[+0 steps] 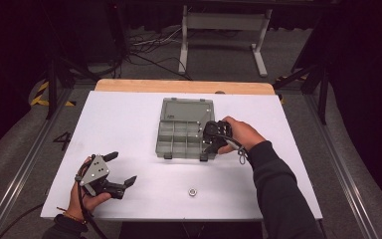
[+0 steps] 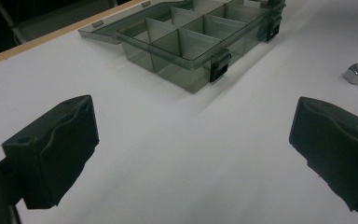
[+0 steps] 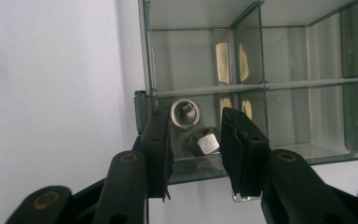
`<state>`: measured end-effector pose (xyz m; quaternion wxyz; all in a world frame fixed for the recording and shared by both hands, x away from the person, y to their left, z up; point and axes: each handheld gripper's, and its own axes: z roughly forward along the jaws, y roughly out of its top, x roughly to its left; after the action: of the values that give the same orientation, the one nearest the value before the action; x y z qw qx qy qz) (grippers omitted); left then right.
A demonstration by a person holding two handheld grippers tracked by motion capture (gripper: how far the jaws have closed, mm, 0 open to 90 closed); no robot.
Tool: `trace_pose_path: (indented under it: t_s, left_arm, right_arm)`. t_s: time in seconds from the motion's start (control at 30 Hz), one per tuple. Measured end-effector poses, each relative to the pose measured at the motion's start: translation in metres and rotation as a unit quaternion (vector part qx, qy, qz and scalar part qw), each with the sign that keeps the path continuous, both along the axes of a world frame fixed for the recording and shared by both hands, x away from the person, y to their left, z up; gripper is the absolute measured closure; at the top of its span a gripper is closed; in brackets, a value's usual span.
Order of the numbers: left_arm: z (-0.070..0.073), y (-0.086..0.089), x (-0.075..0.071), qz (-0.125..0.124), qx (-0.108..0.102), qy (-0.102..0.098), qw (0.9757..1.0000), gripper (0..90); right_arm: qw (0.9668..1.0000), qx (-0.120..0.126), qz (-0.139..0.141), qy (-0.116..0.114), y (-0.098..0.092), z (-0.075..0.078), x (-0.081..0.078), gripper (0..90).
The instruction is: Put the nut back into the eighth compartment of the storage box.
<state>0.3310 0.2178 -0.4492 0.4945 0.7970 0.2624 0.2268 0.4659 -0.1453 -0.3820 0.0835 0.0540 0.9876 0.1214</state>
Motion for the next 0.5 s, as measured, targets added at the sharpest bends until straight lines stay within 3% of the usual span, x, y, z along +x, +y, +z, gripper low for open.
trace_pose_path:
  t_s: [0.2,0.27,0.5]
  left_arm:
    - [0.0,0.0,0.0,-0.002,-0.003,0.001,1.0,2.0]
    - [0.0,0.0,0.0,-0.001,-0.001,0.002,1.0,2.0]
    - [0.0,-0.002,0.0,-0.004,-0.003,0.003,1.0,2.0]
  right_arm:
    - [0.9992,0.035,-0.007,-0.014,-0.009,0.01,-0.008,60.4]
    - [0.9982,0.056,-0.006,-0.021,-0.013,0.014,-0.016,59.6]
    - [0.9952,0.09,0.014,-0.036,-0.019,0.021,-0.052,51.9]
